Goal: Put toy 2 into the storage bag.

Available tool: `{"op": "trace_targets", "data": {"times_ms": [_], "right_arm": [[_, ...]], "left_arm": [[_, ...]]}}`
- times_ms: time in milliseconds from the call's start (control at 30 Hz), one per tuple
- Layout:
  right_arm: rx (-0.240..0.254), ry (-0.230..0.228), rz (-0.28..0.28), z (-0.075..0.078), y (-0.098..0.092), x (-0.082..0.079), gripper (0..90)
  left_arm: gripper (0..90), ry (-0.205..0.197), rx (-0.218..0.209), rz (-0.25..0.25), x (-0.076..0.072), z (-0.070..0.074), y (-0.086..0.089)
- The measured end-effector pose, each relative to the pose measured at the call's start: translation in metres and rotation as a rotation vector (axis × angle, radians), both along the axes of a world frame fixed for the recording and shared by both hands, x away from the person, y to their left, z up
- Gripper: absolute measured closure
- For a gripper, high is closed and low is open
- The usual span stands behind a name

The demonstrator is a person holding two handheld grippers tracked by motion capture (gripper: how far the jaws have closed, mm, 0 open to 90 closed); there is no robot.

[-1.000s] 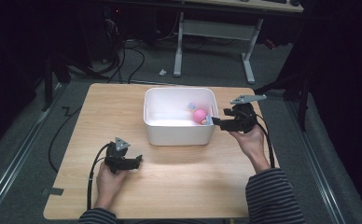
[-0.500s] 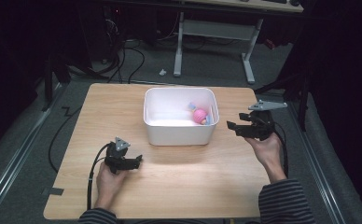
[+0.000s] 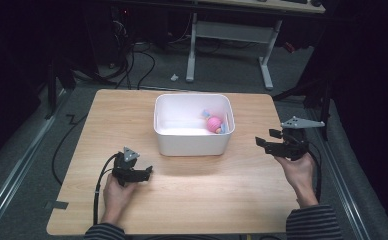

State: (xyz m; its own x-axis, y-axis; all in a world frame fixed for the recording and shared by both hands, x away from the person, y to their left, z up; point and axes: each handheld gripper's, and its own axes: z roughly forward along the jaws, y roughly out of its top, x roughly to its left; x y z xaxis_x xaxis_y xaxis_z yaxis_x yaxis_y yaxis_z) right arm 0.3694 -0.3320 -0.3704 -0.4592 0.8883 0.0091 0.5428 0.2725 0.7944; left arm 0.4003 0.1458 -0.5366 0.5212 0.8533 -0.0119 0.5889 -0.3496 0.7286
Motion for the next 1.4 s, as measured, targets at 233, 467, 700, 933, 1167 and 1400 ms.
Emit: {"op": "trace_targets", "data": {"times_ms": [233, 467, 700, 933, 1167, 1400], "right_arm": [[0.008, 0.013, -0.009, -0.013, -0.003, -0.012, 37.1], [0.038, 0.006, -0.039, -0.026, -0.011, -0.02, 37.5], [0.065, 0.024, -0.076, -0.049, -0.021, -0.025, 37.5], [0.098, 0.039, -0.098, -0.071, -0.025, -0.026, 37.5], [0.115, 0.059, -0.099, -0.091, -0.023, -0.023, 37.5], [0.112, 0.094, -0.09, -0.113, -0.012, -0.018, 37.7]], "left_arm": [[15.7, 0.0, 0.0, 0.001, 0.0, 0.0, 0.0], [15.7, 0.0, -0.001, 0.0, 0.0, 0.0, 0.0], [15.8, 0.0, 0.002, 0.0, 0.0, 0.0, 0.0], [15.8, 0.0, 0.002, 0.0, 0.0, 0.0, 0.0], [15.8, -0.001, 0.002, 0.0, 0.0, 0.0, 0.0], [15.8, -0.001, 0.002, 0.0, 0.0, 0.0, 0.0]]}}
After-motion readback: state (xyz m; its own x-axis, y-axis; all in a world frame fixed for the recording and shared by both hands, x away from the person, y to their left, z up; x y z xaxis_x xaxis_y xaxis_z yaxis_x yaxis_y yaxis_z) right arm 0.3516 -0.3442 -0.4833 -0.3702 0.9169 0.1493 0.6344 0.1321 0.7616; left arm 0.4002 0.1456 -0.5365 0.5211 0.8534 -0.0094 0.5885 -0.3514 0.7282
